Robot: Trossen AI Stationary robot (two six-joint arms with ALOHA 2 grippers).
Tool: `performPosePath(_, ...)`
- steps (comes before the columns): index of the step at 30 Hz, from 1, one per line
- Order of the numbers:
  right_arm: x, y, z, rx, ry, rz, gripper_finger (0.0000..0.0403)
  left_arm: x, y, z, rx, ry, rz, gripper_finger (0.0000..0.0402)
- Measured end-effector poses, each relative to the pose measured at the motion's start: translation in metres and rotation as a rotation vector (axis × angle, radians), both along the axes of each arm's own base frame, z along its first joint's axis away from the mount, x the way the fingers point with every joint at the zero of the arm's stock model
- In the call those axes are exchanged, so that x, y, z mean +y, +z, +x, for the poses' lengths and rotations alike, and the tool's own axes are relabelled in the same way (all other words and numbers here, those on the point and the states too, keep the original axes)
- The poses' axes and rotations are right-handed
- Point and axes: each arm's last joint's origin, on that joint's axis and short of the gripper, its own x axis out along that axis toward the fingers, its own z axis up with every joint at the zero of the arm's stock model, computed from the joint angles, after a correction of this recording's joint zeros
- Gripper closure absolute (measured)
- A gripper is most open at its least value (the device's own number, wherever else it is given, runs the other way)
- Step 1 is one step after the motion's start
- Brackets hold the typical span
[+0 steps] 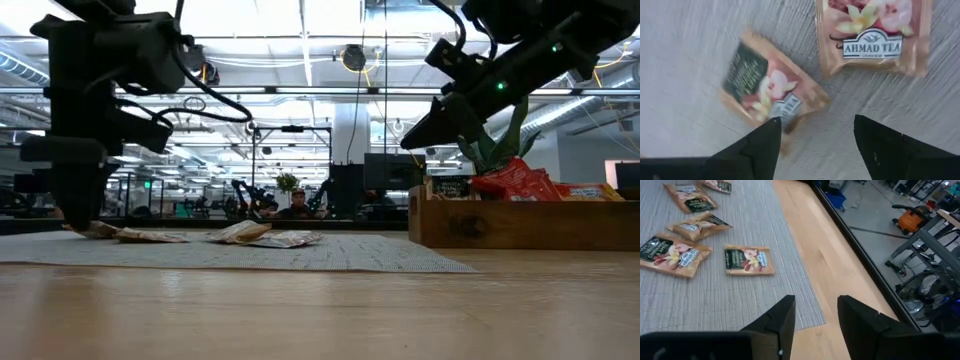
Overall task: Pick & Place Tea
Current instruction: Put the brown tea bag into the left section of the wooden organizer
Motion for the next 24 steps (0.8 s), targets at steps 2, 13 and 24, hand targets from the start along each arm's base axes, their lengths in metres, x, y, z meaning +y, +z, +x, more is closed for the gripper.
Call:
performPosePath(2,0.000,-0.001,-0.001,-0.002,-0.001,0.001,0.0268,-0.002,0.000,-0.002,0.032,-0.107,0.027,0.0151)
performPosePath(13,0.000,-0.018,-0.011,0.021,-0.015,0.027,0.0272,-0.005,0.002,-0.002,0.045,-0.312,0.194,0.0151)
performPosePath(24,-0.001,-0.023,-0.016,-0.065,0.007,-0.007,0.0273,-0.004,-0.016,-0.009,0.011,-0.298,0.165,0.0151)
